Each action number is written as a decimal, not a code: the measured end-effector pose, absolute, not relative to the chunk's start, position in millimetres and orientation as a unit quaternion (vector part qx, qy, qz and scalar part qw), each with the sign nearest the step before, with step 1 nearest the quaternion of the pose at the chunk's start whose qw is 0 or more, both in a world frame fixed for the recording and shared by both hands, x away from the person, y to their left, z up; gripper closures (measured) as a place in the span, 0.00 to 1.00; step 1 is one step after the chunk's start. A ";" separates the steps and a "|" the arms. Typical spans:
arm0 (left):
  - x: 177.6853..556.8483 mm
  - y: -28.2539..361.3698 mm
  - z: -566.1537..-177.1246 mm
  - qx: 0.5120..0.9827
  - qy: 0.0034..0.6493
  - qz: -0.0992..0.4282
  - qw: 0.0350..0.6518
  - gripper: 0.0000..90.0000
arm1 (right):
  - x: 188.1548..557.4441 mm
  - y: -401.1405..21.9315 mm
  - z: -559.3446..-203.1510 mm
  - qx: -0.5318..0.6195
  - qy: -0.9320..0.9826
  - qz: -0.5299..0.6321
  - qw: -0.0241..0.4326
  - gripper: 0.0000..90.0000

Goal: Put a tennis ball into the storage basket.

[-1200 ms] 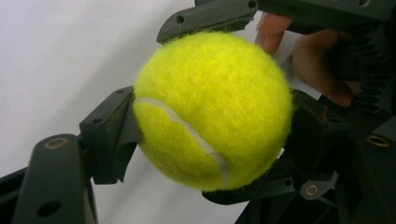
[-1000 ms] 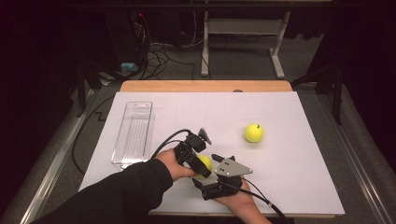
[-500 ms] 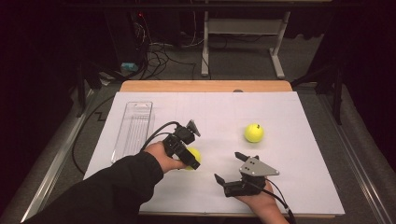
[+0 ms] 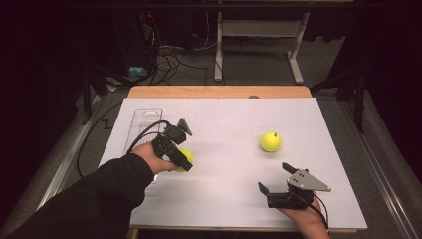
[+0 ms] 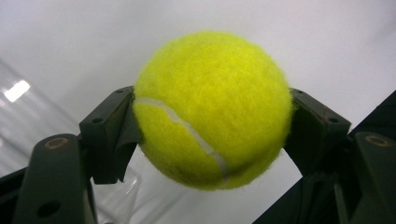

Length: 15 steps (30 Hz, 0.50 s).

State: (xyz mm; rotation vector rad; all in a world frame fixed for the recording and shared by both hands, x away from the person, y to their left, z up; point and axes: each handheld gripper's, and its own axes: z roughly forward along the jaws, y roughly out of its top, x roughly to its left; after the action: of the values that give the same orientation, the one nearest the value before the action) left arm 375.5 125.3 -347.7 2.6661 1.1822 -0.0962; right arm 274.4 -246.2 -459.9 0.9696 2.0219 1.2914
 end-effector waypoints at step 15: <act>396.7 200.7 -333.9 0.879 0.469 -0.012 0.089 0.29 | 267.7 -268.0 -459.8 0.374 0.746 0.473 0.283 0.00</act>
State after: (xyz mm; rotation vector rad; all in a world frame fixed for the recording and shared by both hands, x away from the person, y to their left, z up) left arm 396.7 200.7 -333.9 2.6142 1.3950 -0.0363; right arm 267.7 -268.0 -459.8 1.0009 1.9969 1.2654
